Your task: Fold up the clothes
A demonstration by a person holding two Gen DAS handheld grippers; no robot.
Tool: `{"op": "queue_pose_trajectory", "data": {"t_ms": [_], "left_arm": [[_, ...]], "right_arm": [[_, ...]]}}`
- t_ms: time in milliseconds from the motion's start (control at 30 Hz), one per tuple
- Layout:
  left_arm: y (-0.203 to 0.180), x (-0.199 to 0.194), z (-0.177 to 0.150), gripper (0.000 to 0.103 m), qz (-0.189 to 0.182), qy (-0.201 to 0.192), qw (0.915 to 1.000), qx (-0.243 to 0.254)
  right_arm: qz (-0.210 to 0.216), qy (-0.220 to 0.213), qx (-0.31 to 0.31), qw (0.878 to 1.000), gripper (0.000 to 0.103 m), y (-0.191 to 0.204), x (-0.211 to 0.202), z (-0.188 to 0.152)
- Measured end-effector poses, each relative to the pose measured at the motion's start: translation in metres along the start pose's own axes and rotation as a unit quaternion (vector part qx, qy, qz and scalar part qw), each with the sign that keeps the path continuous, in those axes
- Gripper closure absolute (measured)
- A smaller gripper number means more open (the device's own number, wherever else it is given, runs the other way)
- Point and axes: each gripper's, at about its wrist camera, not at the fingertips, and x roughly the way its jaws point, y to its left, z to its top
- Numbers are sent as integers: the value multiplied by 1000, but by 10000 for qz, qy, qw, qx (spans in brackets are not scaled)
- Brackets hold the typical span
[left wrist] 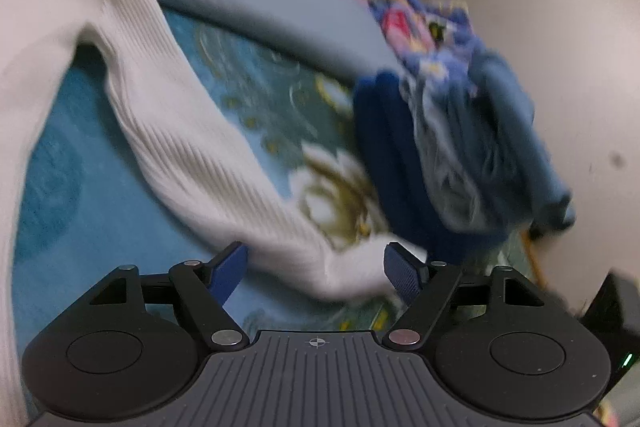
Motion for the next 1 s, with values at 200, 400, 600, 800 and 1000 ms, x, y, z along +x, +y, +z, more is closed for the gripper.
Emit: {"op": "queue_pose_trajectory", "data": {"t_ms": [200,400,600,800,1000], "left_arm": [[4,-4,-9,29,-513,327,9977,-297],[-1,-33,-6,29,-679,-125,9973,-250],[-10,-24,10,21,-408,-318,9986,-67],[-18,-1,25,22,5,-315,9994,128],[-21,9,-3,22,-134,182,9990,379]], "right_arm": [[-74,-401,26,9992,95,7,-11,6],[-346,-1055,-240,9935,95,11,-42,12],[-484,-826,-1522,9837,95,50,-45,-28],[-43,-527,-1432,9883,94,58,-50,-49],[23,-695,-920,9933,76,41,-75,-45]]}}
